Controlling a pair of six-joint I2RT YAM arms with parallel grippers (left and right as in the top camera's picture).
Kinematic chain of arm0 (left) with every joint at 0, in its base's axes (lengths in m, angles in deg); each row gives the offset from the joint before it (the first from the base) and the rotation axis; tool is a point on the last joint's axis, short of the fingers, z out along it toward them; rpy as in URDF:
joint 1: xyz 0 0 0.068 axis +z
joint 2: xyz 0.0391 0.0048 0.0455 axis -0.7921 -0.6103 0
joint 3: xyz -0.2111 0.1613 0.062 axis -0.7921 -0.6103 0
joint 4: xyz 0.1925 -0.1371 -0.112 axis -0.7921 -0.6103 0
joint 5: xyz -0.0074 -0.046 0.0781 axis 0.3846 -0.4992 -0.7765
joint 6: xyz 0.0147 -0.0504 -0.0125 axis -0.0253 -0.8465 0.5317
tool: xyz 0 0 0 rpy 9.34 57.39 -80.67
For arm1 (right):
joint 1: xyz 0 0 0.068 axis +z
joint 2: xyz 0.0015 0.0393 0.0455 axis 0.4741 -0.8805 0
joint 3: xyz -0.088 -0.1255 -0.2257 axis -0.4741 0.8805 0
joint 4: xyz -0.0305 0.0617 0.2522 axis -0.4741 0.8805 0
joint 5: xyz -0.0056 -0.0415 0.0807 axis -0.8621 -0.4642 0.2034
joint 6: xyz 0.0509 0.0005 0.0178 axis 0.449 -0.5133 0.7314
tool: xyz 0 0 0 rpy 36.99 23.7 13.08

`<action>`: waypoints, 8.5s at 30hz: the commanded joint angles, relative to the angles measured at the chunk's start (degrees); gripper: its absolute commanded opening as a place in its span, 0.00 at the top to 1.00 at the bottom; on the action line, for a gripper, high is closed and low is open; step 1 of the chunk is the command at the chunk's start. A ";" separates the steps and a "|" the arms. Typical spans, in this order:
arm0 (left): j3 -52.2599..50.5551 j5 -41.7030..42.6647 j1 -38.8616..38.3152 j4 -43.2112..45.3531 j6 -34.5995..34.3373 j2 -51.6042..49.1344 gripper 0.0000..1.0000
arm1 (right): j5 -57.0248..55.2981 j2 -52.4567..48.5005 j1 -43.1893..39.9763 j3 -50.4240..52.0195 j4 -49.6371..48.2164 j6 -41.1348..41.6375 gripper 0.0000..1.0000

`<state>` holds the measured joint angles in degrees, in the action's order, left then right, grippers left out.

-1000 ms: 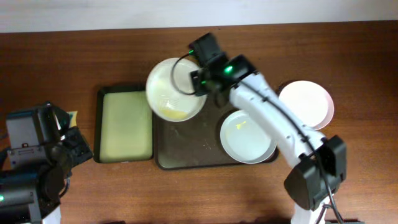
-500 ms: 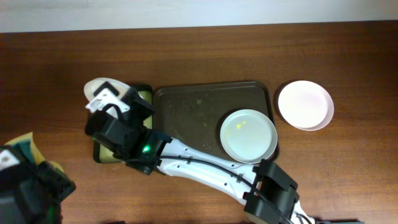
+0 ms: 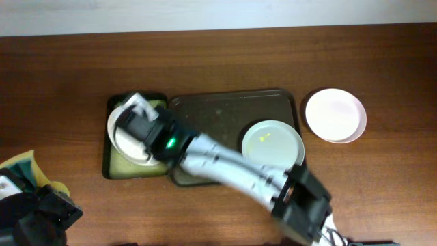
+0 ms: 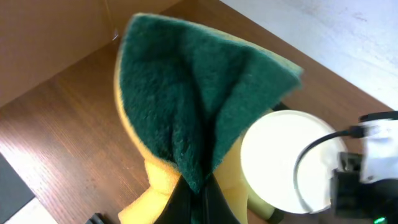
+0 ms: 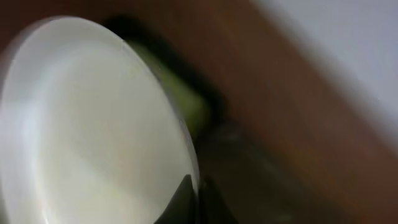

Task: Clean dirty plates on tray and stack at the side

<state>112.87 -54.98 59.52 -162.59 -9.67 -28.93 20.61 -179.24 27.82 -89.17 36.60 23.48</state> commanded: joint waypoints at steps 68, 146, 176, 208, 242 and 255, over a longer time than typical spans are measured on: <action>-3.80 9.29 -0.13 3.45 -0.09 -0.37 0.91 | 29.68 25.99 -52.63 56.96 12.39 27.76 0.96; -2.36 31.61 -35.19 37.97 7.56 -74.79 1.00 | 38.12 15.04 -40.04 47.87 -4.57 28.79 0.96; -11.45 53.92 -36.63 41.75 14.19 -80.15 1.00 | 38.14 15.04 -40.04 47.87 -4.94 28.57 0.96; -6.60 3.21 -8.02 3.69 4.59 -15.96 1.00 | 32.35 18.67 -40.00 37.53 5.68 17.75 0.96; -6.58 -13.68 -8.02 -2.82 -11.10 -5.07 1.00 | -44.11 5.75 9.55 12.35 -49.94 -49.83 0.96; -6.58 -10.58 -8.04 -2.40 -11.08 -5.07 1.00 | -41.20 5.75 7.23 12.37 -30.60 -19.45 0.96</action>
<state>106.22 -66.79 51.30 -165.26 -19.97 -34.44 -22.73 -174.52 37.33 -76.45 -2.72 -13.79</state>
